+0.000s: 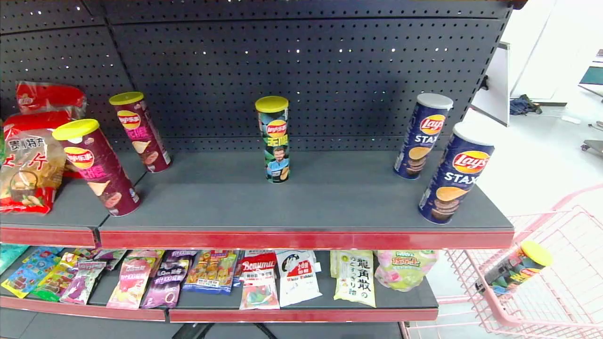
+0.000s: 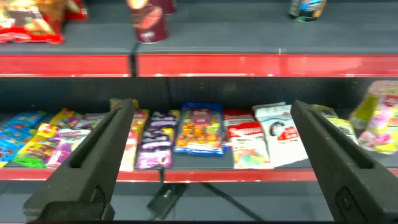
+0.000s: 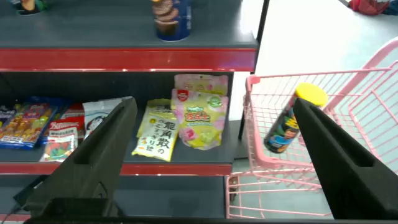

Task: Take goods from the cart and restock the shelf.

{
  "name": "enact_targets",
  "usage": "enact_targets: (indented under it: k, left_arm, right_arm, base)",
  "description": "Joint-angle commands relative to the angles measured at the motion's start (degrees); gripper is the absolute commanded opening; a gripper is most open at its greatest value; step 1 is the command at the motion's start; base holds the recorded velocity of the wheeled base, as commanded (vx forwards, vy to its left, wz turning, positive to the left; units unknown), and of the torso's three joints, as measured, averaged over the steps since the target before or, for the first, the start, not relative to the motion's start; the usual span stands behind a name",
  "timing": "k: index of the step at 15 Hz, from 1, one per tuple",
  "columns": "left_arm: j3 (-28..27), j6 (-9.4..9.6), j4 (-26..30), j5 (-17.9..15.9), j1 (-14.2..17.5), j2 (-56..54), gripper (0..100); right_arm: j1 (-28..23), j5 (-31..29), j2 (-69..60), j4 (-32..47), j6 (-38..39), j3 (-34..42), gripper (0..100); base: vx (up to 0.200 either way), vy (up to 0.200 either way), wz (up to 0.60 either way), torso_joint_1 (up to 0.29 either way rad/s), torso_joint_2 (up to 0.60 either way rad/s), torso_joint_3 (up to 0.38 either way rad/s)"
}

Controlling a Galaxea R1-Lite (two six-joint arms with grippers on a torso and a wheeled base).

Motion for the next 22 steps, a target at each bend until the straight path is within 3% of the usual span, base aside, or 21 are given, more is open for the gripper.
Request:
enact_targets:
  k: [1, 12, 15, 22]
  left_arm:
    - [0.00, -0.01, 0.00, 0.00, 0.02, 0.05, 100]
    - [0.00, -0.01, 0.00, 0.00, 0.02, 0.05, 100]
    - [0.00, -0.10, 0.00, 0.00, 0.02, 0.05, 100]
    - [0.00, -0.10, 0.00, 0.00, 0.02, 0.05, 100]
  right_arm:
    - [0.01, 0.00, 0.02, -0.04, -0.02, 0.00, 100]
    - [0.01, 0.00, 0.02, -0.04, -0.02, 0.00, 100]
    - [0.01, 0.00, 0.02, -0.04, 0.07, 0.00, 100]
    - [0.01, 0.00, 0.02, -0.04, 0.15, 0.00, 100]
  base:
    - [0.000, -0.200, 0.00, 0.002, 0.00, -0.002]
    - [0.000, -0.200, 0.00, 0.002, 0.00, 0.002]
    - [0.000, 0.000, 0.00, 0.000, 0.00, 0.000]
    - [0.000, 0.000, -0.60, 0.004, 0.00, 0.003]
